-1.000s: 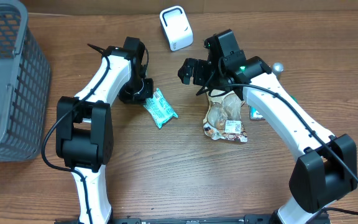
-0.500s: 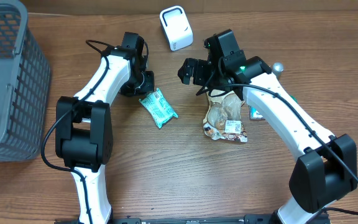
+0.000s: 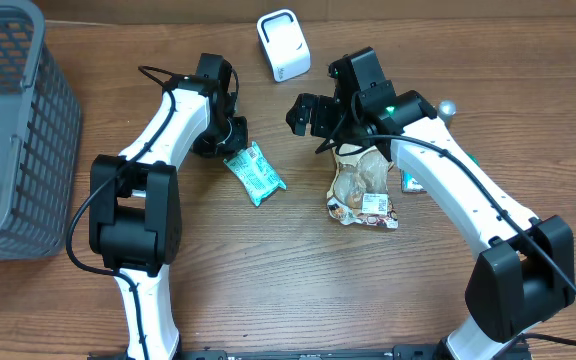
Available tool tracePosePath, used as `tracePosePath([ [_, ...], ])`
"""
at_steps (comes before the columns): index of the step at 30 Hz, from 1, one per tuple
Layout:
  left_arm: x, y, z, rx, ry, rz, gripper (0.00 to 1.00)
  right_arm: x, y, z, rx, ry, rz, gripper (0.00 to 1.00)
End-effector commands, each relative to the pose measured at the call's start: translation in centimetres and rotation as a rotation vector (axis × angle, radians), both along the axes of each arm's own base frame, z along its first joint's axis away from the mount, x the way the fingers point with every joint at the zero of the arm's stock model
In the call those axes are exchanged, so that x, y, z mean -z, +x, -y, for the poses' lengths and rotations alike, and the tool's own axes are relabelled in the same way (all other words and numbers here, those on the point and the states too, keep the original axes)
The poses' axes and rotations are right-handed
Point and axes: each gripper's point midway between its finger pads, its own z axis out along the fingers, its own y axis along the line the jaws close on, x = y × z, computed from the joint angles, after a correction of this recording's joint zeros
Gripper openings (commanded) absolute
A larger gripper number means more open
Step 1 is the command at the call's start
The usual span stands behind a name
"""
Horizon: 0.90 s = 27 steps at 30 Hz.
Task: Scan the item barcode
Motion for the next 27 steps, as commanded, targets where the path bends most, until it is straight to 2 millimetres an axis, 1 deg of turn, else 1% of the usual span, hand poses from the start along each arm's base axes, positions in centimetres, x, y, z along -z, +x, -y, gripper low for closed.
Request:
tracePosePath([
  [1,1.1,-0.3,0.2,0.026,0.009,-0.014,0.05,-1.2,0.1,-0.1,-0.002,0.017,0.025,1.0],
  [7,1.1,0.0,0.3,0.022,0.005,-0.004,0.05,-1.2,0.1,-0.1,-0.002,0.017,0.025,1.0],
  [14,2.3,-1.5,0.9,0.04,0.012,-0.04,0.05,-1.2,0.1,-0.1,-0.002,0.017,0.025,1.0],
  [19,2.7,-3.3,0.8,0.047,0.026,-0.105,0.04,-1.2,0.1,-0.1,-0.002,0.017,0.025,1.0],
  [23,2.7,-5.5,0.4,0.048,0.04,-0.199,0.04,-1.2,0.1,-0.1,-0.002,0.017,0.025,1.0],
  [25,2.4,-6.8,0.8,0.052,0.009,-0.252,0.04,-1.2,0.1,-0.1,-0.002,0.017,0.025,1.0],
  [27,2.1,-7.6,1.5,0.069,-0.038,-0.287,0.04,-1.2,0.1,-0.1,-0.002,0.017,0.025,1.0],
])
